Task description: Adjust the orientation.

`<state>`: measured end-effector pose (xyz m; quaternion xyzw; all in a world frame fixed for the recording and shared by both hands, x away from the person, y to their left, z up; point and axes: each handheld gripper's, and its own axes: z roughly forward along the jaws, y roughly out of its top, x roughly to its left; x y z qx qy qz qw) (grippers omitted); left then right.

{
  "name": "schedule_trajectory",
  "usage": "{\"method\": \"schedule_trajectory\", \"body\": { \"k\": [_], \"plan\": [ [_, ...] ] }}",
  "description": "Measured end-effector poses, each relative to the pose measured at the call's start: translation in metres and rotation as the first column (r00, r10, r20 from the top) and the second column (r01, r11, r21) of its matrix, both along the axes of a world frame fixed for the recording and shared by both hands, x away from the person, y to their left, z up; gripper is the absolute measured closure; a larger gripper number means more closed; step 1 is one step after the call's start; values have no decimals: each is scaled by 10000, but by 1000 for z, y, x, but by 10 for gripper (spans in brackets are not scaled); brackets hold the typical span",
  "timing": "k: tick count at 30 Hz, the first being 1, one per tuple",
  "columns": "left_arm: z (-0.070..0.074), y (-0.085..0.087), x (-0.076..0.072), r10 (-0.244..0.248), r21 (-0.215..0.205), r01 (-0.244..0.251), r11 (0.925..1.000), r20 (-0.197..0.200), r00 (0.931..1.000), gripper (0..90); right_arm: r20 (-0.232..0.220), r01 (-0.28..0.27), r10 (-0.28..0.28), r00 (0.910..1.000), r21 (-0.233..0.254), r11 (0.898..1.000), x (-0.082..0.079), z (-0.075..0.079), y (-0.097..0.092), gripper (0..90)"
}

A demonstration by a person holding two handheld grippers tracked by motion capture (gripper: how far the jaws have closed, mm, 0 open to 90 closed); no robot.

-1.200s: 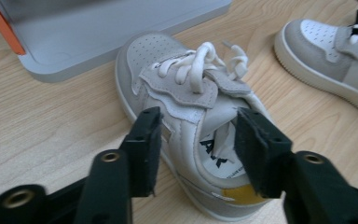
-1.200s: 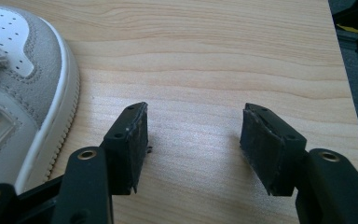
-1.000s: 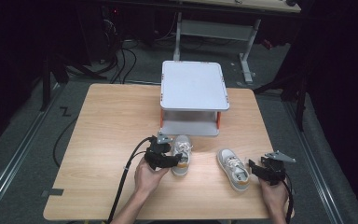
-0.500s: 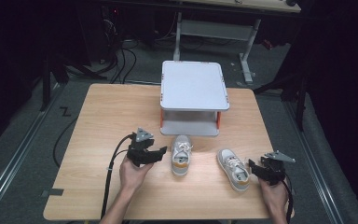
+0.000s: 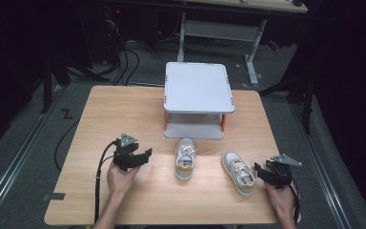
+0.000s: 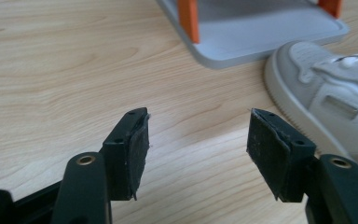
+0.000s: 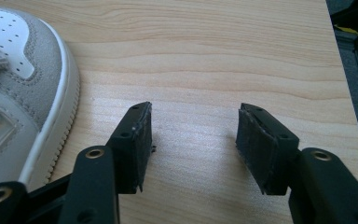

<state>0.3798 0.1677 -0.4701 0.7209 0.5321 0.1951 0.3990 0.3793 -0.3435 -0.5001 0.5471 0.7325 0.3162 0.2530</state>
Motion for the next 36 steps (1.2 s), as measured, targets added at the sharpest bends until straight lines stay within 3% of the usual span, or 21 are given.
{"method": "schedule_trajectory", "body": {
  "k": [3,8,13,15,18,19,23,28,31,36],
  "plan": [
    [-9,5,1,168,316,-165,9994,-88,9998,393,-25,-37,38,10000,161,9999,-2,3,-1,482],
    [-17,8,1,371,374,-367,9986,-87,9993,394,84,-252,248,9997,618,9978,-8,10,-3,493],
    [-24,6,3,404,839,-388,9957,-177,9990,394,381,-649,605,9974,1285,9896,-19,24,-6,503],
    [-29,3,4,361,1254,-327,9916,-248,9990,394,512,-907,844,9951,1374,9864,-24,28,-5,503],
    [-34,1,4,359,1306,-322,9909,-257,9990,387,577,-1160,1088,9924,1416,9831,-28,33,-3,507],
    [-35,1,2,379,1354,-371,9901,-36,9993,393,629,-1441,1360,9887,1500,9781,-33,39,-2,511],
    [-36,0,2,370,1448,-363,9888,-20,9993,383,667,-1849,1761,9821,1639,9690,-41,46,0,516],
    [-36,0,2,375,1420,-366,9892,-36,9993,377,499,-2529,2480,9675,1707,9523,-49,53,11,521],
    [-36,-1,2,358,1455,-348,9888,-48,9993,374,294,-2934,2924,9558,1540,9435,-49,56,22,525],
    [-36,0,2,337,1443,-325,9890,-53,9994,369,-64,-3128,3162,9487,1293,9410,-37,53,34,536]
  ]
}}
